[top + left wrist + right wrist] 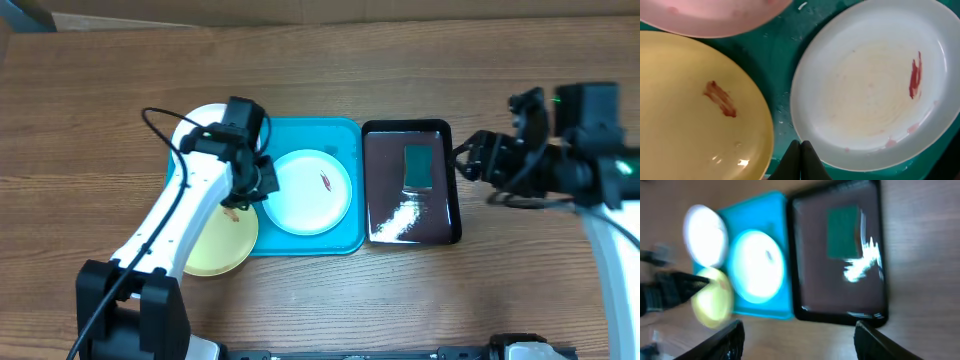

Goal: Clean dirty plates on tray and stack at the side

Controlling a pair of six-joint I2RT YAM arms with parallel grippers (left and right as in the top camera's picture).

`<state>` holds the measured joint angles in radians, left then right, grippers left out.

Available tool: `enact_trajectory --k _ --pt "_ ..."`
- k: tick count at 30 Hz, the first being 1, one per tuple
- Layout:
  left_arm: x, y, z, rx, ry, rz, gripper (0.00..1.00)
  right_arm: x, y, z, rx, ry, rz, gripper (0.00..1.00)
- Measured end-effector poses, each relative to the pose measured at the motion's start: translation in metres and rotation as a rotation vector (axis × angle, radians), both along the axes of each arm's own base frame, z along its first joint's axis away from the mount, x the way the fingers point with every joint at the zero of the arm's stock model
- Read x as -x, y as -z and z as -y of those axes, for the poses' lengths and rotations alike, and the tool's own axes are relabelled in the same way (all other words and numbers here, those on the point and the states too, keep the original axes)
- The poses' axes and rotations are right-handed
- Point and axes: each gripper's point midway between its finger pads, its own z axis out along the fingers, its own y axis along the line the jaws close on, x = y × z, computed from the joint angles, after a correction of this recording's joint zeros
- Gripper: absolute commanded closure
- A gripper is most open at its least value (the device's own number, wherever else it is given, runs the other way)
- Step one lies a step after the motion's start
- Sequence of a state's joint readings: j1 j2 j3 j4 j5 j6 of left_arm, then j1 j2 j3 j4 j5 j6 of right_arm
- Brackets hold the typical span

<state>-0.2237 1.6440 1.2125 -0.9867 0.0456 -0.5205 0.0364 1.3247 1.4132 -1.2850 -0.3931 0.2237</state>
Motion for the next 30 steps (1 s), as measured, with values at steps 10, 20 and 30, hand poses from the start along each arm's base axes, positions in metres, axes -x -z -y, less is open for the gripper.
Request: enact_trajectory --k 10,20,30 --pt "0.000 0.000 -0.003 0.002 -0.008 -0.002 0.74 -0.032 0.077 -0.043 0.247 -0.149 -0.110 0.20" --pt "0.001 0.000 0.002 0.002 0.010 -0.001 0.68 -0.064 0.154 -0.041 0.465 -0.131 -0.185 0.25" --pt "-0.004 -0.001 0.003 0.007 0.010 0.020 0.67 -0.101 0.158 -0.043 0.474 -0.054 -0.063 0.25"
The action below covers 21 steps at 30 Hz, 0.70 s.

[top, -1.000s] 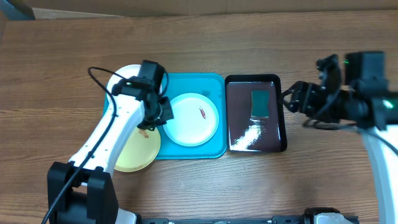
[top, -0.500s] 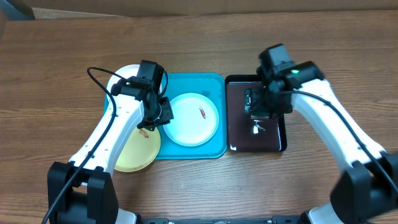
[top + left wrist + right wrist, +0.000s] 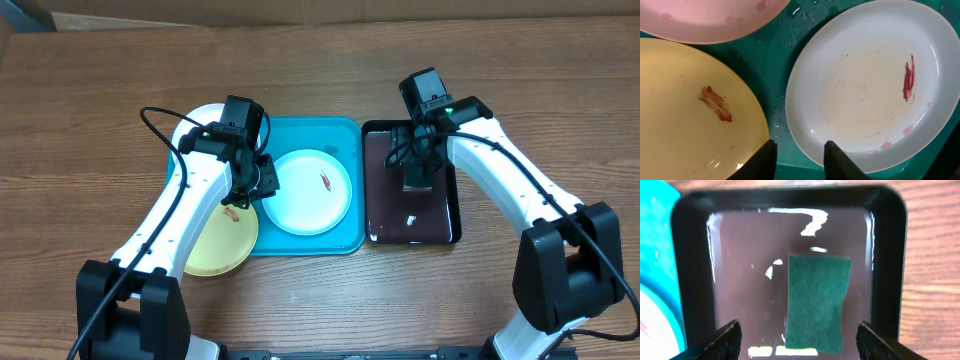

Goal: Clean dirty plates on tray and stack at the side

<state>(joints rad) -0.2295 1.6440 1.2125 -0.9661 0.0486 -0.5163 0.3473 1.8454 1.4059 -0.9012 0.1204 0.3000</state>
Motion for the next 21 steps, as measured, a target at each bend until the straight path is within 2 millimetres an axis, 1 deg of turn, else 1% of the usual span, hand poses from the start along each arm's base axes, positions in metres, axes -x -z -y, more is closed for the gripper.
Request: enact_trajectory --k 3,10,16,19,21 --pt "0.000 0.000 0.000 0.001 -0.001 0.001 0.67 -0.003 0.004 0.000 -0.001 0.005 0.017 0.25" --pt "0.000 0.000 0.000 0.001 0.000 0.002 0.67 -0.002 0.019 0.007 0.033 0.021 0.024 0.25" --pt "0.000 0.000 0.000 0.001 0.000 0.001 0.68 -0.004 0.021 0.009 0.041 0.026 0.030 0.25" --pt "0.000 0.000 0.000 0.001 -0.001 0.001 0.68 -0.006 0.026 0.009 0.038 0.027 0.046 0.25" --pt "0.000 0.000 0.000 0.001 0.000 0.001 0.68 -0.006 0.030 0.009 0.037 0.029 0.056 0.29"
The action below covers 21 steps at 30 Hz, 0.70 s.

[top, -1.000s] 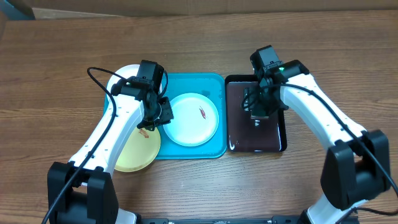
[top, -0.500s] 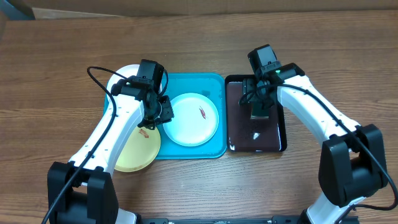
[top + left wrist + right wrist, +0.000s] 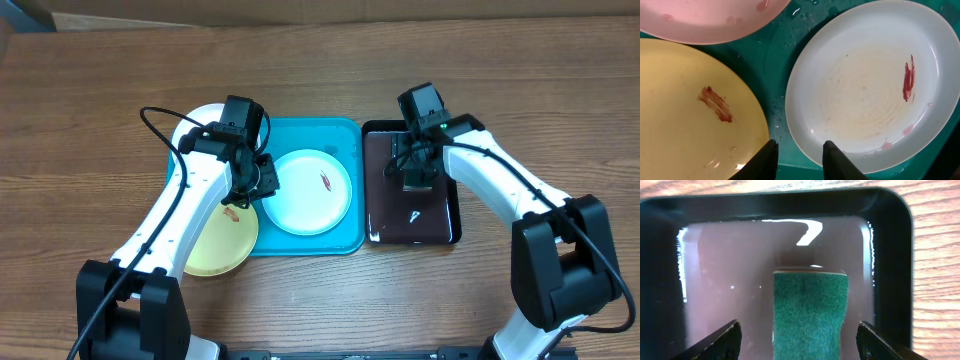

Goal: Clean dirty plates on tray and stack at the side

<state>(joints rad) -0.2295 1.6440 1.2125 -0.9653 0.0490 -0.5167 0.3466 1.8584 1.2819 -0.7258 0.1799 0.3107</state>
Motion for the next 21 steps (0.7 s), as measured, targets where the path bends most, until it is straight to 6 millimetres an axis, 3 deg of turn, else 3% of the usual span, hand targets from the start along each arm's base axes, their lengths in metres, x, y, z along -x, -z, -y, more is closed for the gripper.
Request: enact_trajectory --k 5,21 --pt "0.000 0.000 0.000 0.000 0.000 0.000 0.68 0.007 0.019 0.004 0.003 0.008 -0.002 0.40" --pt "0.000 0.000 0.000 0.000 0.000 0.000 0.71 0.007 0.019 0.006 0.001 0.021 -0.005 0.39"
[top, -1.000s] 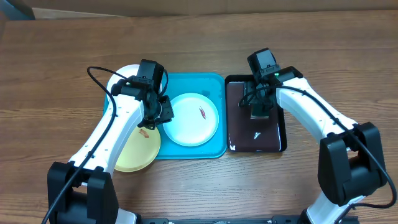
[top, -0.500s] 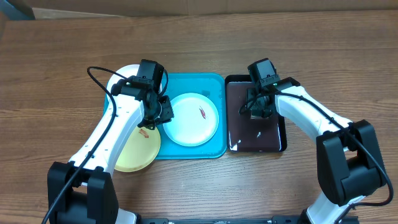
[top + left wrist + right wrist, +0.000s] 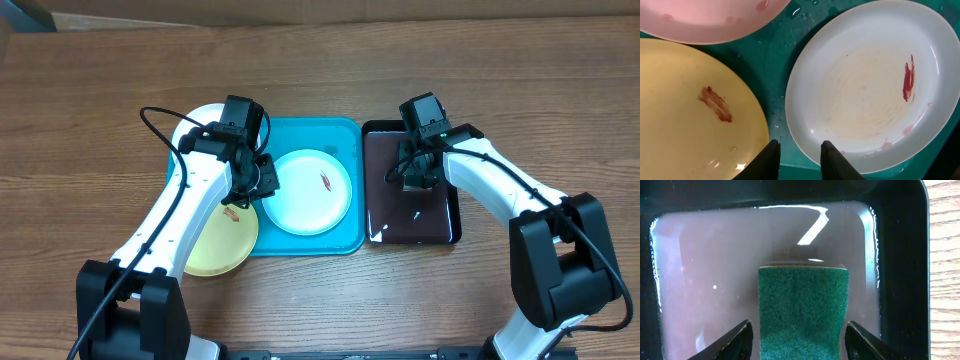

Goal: Clean dirty plates on tray and stack at the side

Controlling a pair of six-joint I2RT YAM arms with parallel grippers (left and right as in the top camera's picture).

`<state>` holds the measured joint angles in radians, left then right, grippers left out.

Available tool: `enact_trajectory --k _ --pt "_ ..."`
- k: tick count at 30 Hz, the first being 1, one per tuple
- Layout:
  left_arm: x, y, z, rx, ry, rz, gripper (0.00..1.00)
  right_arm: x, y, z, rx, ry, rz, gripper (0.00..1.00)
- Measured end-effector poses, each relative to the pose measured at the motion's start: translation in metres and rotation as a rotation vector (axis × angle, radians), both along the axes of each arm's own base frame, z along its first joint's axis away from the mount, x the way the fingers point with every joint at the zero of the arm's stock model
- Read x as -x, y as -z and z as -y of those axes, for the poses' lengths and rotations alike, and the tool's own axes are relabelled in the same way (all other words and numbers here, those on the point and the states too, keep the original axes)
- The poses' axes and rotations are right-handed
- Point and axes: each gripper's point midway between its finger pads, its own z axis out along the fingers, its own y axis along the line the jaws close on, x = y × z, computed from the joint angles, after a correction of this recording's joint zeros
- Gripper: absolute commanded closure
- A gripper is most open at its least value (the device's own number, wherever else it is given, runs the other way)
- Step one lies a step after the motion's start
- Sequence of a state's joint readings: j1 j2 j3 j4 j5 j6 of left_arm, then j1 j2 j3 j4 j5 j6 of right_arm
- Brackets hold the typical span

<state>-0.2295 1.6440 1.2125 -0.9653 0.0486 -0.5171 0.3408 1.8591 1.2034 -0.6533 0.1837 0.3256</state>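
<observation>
A white plate [image 3: 313,191] with a red smear lies on the teal tray [image 3: 345,240]; it fills the right of the left wrist view [image 3: 865,95]. A yellow smeared plate [image 3: 222,240] and a pale pink plate [image 3: 205,118] lie at the tray's left. My left gripper [image 3: 797,160] is open, low over the gap between the yellow and white plates. A green sponge [image 3: 802,310] lies in water in the black basin [image 3: 900,240]. My right gripper [image 3: 797,342] is open with a finger on each side of the sponge, apart from it.
The black basin [image 3: 452,235] stands right of the teal tray on the wooden table [image 3: 100,90]. A black cable [image 3: 160,125] loops over the left arm above the pink plate.
My right gripper has come lower over the sponge and its fingers stand narrower, either side of it. The left gripper and the plates have stayed put.
At first my left gripper was shut over the tray and the right arm was far out at the right. Then the left gripper stood open and the right gripper was over the basin. It has since sat lower around the sponge.
</observation>
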Motion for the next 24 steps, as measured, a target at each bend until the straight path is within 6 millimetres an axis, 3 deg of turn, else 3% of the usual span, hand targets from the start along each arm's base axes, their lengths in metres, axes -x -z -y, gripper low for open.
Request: enact_trajectory --k 3,6,9,12,20,24 --pt "0.000 0.000 0.000 0.000 0.000 -0.002 0.71 0.006 -0.002 0.002 0.008 0.006 -0.030 0.41" --pt "0.001 0.000 0.000 -0.001 0.000 -0.003 0.71 0.001 -0.020 0.001 -0.008 0.016 0.008 0.51" --pt "0.001 0.000 0.000 -0.001 0.000 -0.003 0.72 -0.006 -0.044 0.006 -0.037 0.047 0.068 0.69" --pt "0.001 0.000 0.000 -0.001 0.000 -0.003 0.71 -0.018 -0.067 0.026 -0.066 0.124 0.132 0.96" --pt "0.001 0.000 0.000 -0.001 0.000 -0.004 0.72 -0.026 -0.065 0.100 -0.082 0.352 0.137 0.96" --pt "0.001 0.000 0.000 -0.001 0.000 -0.004 0.72 -0.024 -0.055 0.099 -0.109 0.360 0.108 0.96"
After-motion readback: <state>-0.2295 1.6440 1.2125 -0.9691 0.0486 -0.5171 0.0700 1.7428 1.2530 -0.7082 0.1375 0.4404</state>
